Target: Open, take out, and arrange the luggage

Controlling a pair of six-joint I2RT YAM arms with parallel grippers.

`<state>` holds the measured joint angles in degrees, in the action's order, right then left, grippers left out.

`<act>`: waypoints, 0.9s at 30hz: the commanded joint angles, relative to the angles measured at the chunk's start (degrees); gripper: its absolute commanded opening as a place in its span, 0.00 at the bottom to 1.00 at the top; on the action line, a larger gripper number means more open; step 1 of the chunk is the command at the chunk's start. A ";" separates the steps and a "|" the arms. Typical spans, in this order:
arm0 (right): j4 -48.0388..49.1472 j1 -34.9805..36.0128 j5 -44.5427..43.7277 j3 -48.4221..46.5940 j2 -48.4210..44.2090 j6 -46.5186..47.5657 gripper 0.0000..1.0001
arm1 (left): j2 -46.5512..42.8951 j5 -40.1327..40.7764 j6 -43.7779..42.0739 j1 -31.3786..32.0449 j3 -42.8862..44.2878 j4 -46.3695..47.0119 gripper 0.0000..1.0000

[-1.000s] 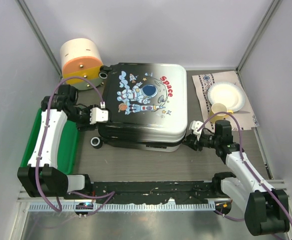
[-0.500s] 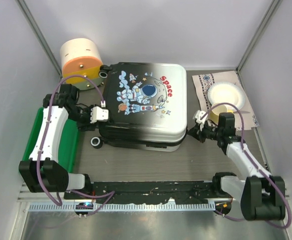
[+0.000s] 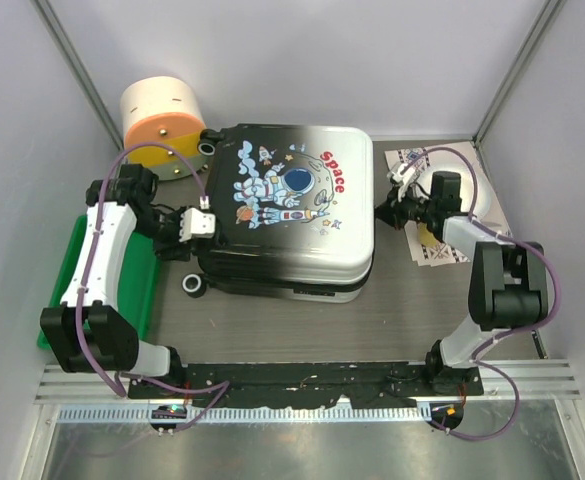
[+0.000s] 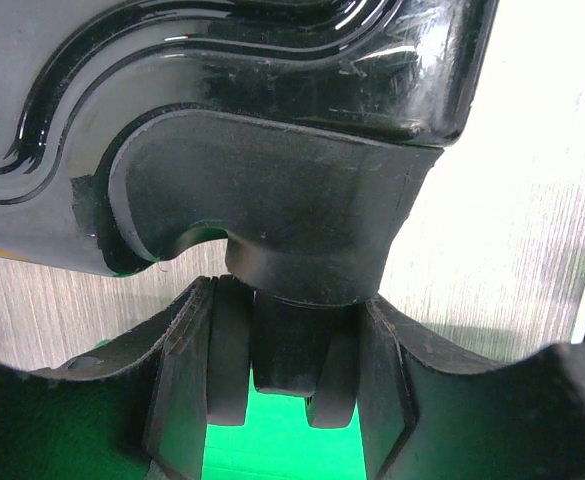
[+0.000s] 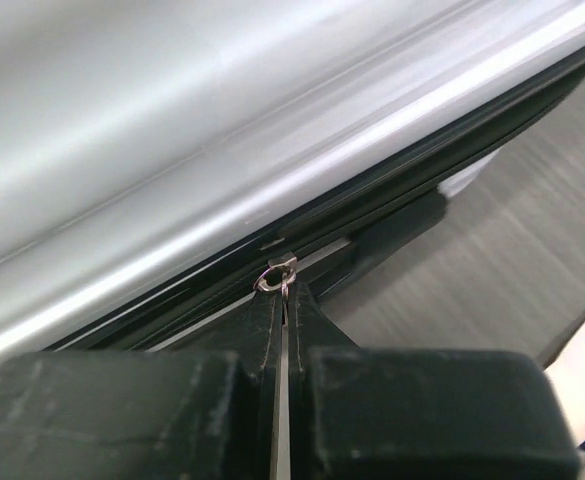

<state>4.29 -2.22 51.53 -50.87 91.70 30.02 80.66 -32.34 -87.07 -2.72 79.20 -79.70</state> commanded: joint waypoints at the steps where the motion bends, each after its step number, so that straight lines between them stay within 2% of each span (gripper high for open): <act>1: 16.70 -0.60 -4.24 -7.13 3.21 -5.84 0.01 | 2.74 7.02 0.76 -2.55 0.34 0.25 0.00; 3: 20.81 -0.51 -5.64 -9.75 6.55 -8.91 0.01 | 3.44 7.37 0.41 -2.64 0.34 0.51 0.00; 6: 22.77 -0.59 -5.74 -15.29 11.99 -8.58 0.01 | 5.03 7.99 -0.56 -2.90 1.22 0.34 0.00; 13: 21.01 -0.59 -4.51 -36.98 27.46 -7.43 0.01 | 10.04 8.17 -2.05 -4.13 5.17 -1.33 0.00; 20: 27.61 2.04 -1.87 -52.83 41.44 -17.18 0.01 | 12.15 8.69 -3.90 -4.13 5.44 -0.37 0.00; 21: 27.87 2.22 -1.43 -53.53 42.58 -19.02 0.04 | 12.41 8.87 -3.81 -4.13 5.27 0.33 0.00; 22: 27.96 2.22 -0.65 -53.89 42.77 -19.90 0.13 | 12.59 8.87 -3.81 -4.22 5.35 0.60 0.00; 23: 27.26 4.57 -0.20 -53.81 42.86 -20.61 0.26 | 12.68 8.78 -3.55 -4.14 5.35 1.03 0.00; 24: 26.47 4.77 -0.46 -53.54 42.69 -21.57 0.49 | 12.68 8.52 -3.46 -4.13 5.44 1.30 0.00; 25: 25.34 4.94 -1.42 -53.37 42.25 -23.24 0.55 | 12.59 8.43 -3.29 -4.13 5.44 1.65 0.00; 27: 19.72 4.51 -3.09 -53.37 41.37 -24.22 0.60 | 12.50 8.17 -3.02 -4.14 5.35 2.36 0.00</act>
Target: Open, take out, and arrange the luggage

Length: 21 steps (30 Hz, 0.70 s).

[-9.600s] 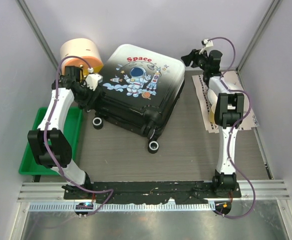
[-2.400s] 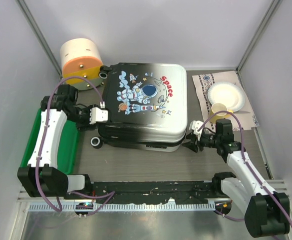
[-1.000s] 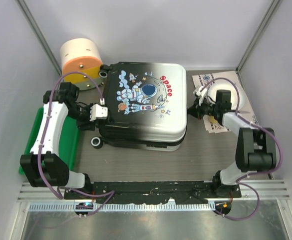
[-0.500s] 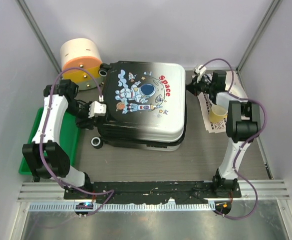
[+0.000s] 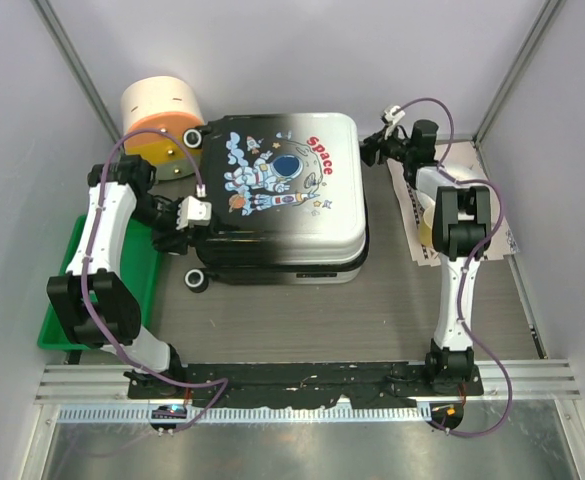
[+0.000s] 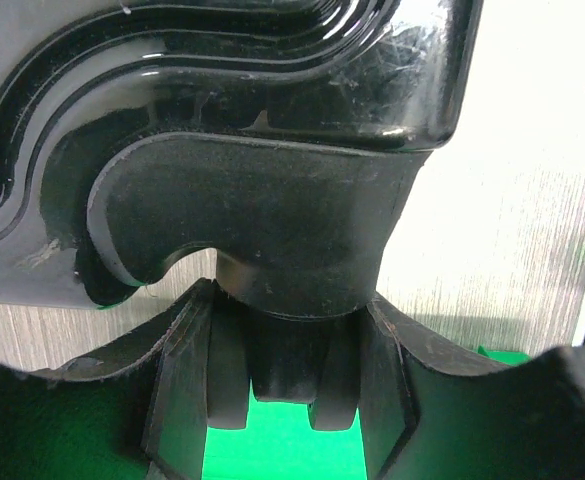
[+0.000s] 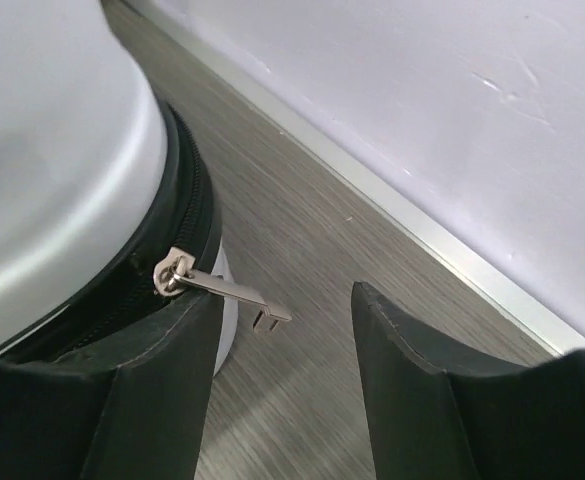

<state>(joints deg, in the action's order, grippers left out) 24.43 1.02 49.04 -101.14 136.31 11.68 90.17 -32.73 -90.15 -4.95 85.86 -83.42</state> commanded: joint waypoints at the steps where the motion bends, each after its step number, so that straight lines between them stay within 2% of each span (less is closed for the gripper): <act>1: -2.52 0.92 -1.22 -3.01 -4.38 -6.66 0.61 | 2.99 8.47 0.06 -1.90 -1.31 6.16 0.00; 3: -11.38 -0.22 -3.33 -3.18 -5.87 -7.46 0.60 | 2.91 8.47 0.15 -1.90 -1.14 6.16 0.00; 4: -19.60 -0.31 -3.77 -4.05 -7.27 -7.29 0.59 | 2.91 8.47 0.32 -1.90 -1.14 6.34 0.00; 7: -35.60 -0.31 -7.55 -4.41 -10.43 -6.67 0.53 | 2.64 7.95 1.03 -1.82 -1.14 7.21 0.00; 10: -44.08 -1.81 -8.26 -2.84 -12.90 -8.86 0.53 | 2.20 7.59 1.73 -1.82 -1.75 8.35 0.00; 17: -44.99 -2.33 -3.25 2.18 -14.85 -21.68 0.56 | 0.01 7.86 2.00 -1.12 -4.83 11.34 0.00; 21: -42.62 -3.74 -0.71 4.63 -14.15 -28.80 0.54 | -0.70 8.30 2.43 -0.06 -5.27 12.22 0.07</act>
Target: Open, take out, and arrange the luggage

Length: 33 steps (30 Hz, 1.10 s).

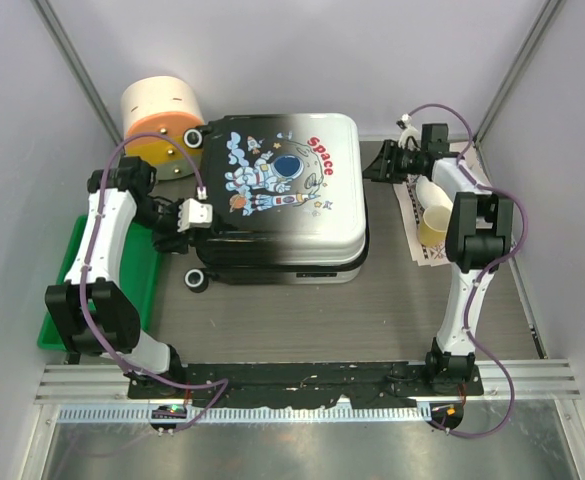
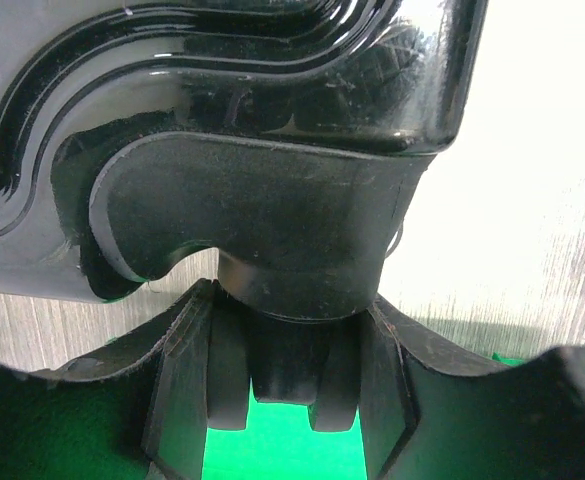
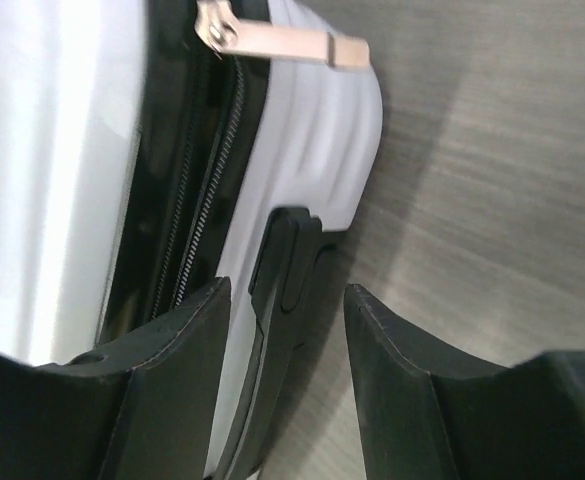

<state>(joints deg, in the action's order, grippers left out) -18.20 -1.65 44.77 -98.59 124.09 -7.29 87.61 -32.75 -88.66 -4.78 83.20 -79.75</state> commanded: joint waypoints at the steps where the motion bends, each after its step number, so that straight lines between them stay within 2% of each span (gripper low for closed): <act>1: 0.26 -1.51 3.91 2.34 -1.58 -10.81 0.53 | 1.77 8.41 1.30 -0.15 -2.60 8.99 0.08; 5: 4.38 -1.60 5.32 4.54 -0.52 -14.94 0.48 | 1.42 8.49 2.79 0.12 -2.51 8.73 0.14; 8: 8.87 -0.90 8.92 6.21 0.62 -18.01 0.47 | 0.81 8.76 3.76 0.21 -2.95 8.82 0.34; 9: 10.27 -0.72 10.15 7.60 0.89 -19.07 0.47 | 0.63 8.41 4.80 0.21 -3.04 8.90 0.46; 12: 20.62 0.33 13.67 11.38 1.24 -23.99 0.47 | -0.51 7.70 11.54 0.29 -2.87 11.27 0.61; 16: 26.18 0.95 15.34 13.68 3.26 -28.73 0.45 | -1.57 4.29 24.02 -0.76 -0.42 15.23 0.67; 17: 28.54 0.95 16.04 14.47 3.70 -32.40 0.44 | -2.09 3.67 26.41 -0.94 0.12 15.67 0.68; 19: 36.19 0.95 16.57 16.75 4.05 -36.20 0.42 | -3.06 1.83 32.83 -1.11 0.91 17.25 0.70; 21: 44.50 0.95 18.06 18.69 4.84 -43.92 0.36 | -4.64 1.38 37.40 -1.11 0.74 20.31 0.71; 23: 53.04 0.95 18.68 22.36 4.49 -50.69 0.21 | -6.22 1.11 45.83 -1.55 0.47 23.22 0.72; 24: 59.70 0.77 19.12 23.60 4.14 -55.76 0.07 | -6.49 1.20 48.47 -2.07 0.56 25.93 0.72; 25: 61.51 0.60 19.30 24.57 3.70 -57.12 0.01 | -6.75 1.46 55.02 -2.51 0.74 27.35 0.72; 27: 64.24 -0.02 18.86 28.26 0.91 -58.45 0.01 | -6.49 2.95 61.47 -3.39 2.04 30.33 0.73; 30: 63.38 -1.25 17.98 34.15 -4.36 -55.31 0.01 | -5.09 3.22 70.54 -4.27 4.42 30.70 0.72; 31: 61.54 -1.42 17.28 35.29 -5.60 -52.85 0.01 | -4.82 2.87 71.78 -4.28 4.69 30.79 0.72; 32: 55.52 -1.51 17.02 36.35 -7.01 -50.13 0.01 | -4.82 2.52 73.96 -4.45 4.34 31.40 0.72; 33: 51.98 -1.43 15.80 36.53 -8.85 -43.49 0.01 | -4.91 2.34 74.51 -4.37 3.99 31.75 0.72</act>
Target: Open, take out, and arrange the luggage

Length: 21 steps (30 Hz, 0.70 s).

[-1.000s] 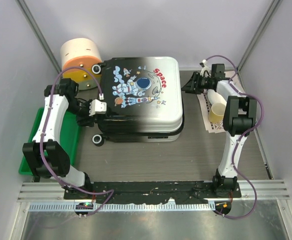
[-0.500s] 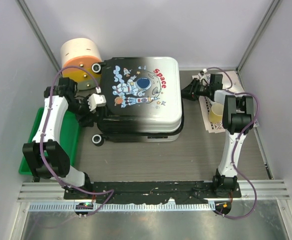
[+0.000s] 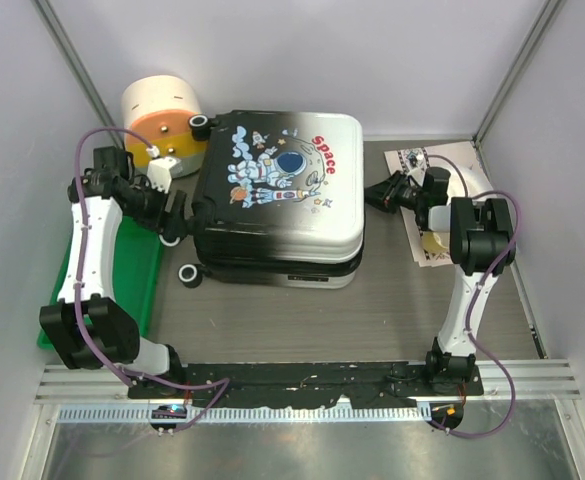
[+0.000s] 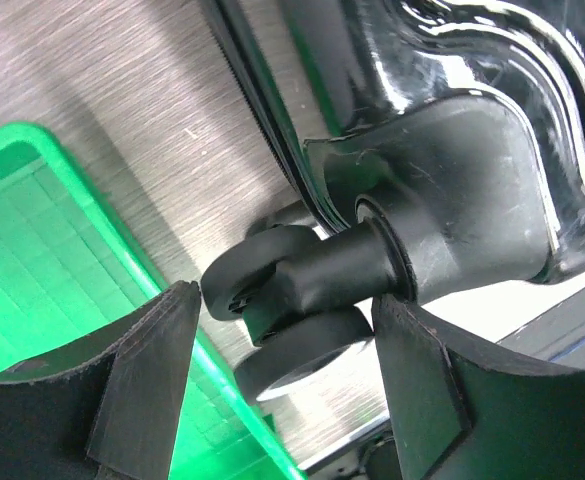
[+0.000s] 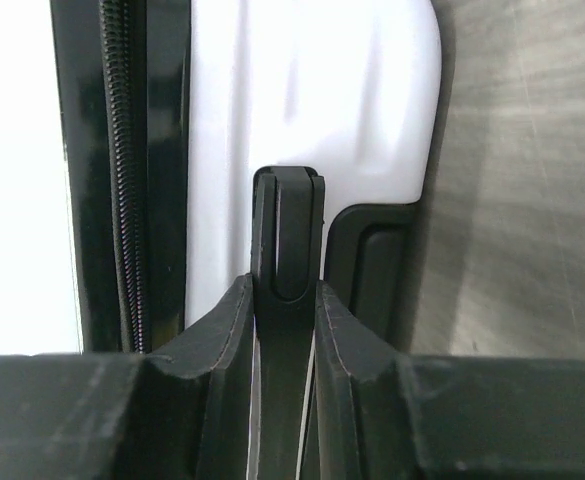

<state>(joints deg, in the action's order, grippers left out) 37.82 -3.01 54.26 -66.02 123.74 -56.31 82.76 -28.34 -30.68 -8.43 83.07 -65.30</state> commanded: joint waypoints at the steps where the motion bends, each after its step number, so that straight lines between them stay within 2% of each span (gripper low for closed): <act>1: -7.29 0.02 5.51 4.06 -9.39 8.65 0.01 | -0.23 -2.16 16.96 -0.71 3.51 17.83 0.72; 2: -12.72 0.02 4.55 4.23 -10.18 11.29 0.01 | -0.49 -2.07 17.66 -0.71 2.20 18.97 0.72; 3: -14.17 0.02 3.58 4.58 -11.67 13.49 0.01 | -1.02 -1.38 17.84 -0.80 1.49 19.50 0.72; 10: -18.22 0.81 -3.54 9.68 -18.53 22.62 0.01 | -2.86 2.49 20.39 -0.71 -2.03 19.86 0.72; 18: -31.66 1.95 -6.62 -0.68 -12.92 32.92 0.02 | -5.15 1.97 22.24 -0.80 -6.08 21.09 0.72; 19: -34.98 1.95 -6.71 -2.95 -12.65 34.50 0.09 | -5.24 1.62 21.37 -0.80 -5.81 20.57 0.73; 20: -36.92 1.95 -6.80 -3.76 -13.08 36.00 0.32 | -5.50 0.66 20.75 -0.72 -5.64 20.13 0.73; 21: -39.38 1.95 -7.84 -4.46 -13.70 39.84 0.41 | -5.68 0.30 20.14 -0.80 -5.64 19.77 0.74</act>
<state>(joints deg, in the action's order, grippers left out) 5.67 -3.22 48.40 -64.53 110.65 -29.23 79.35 -22.98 -11.53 -9.78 76.90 -51.11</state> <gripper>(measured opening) 0.326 0.728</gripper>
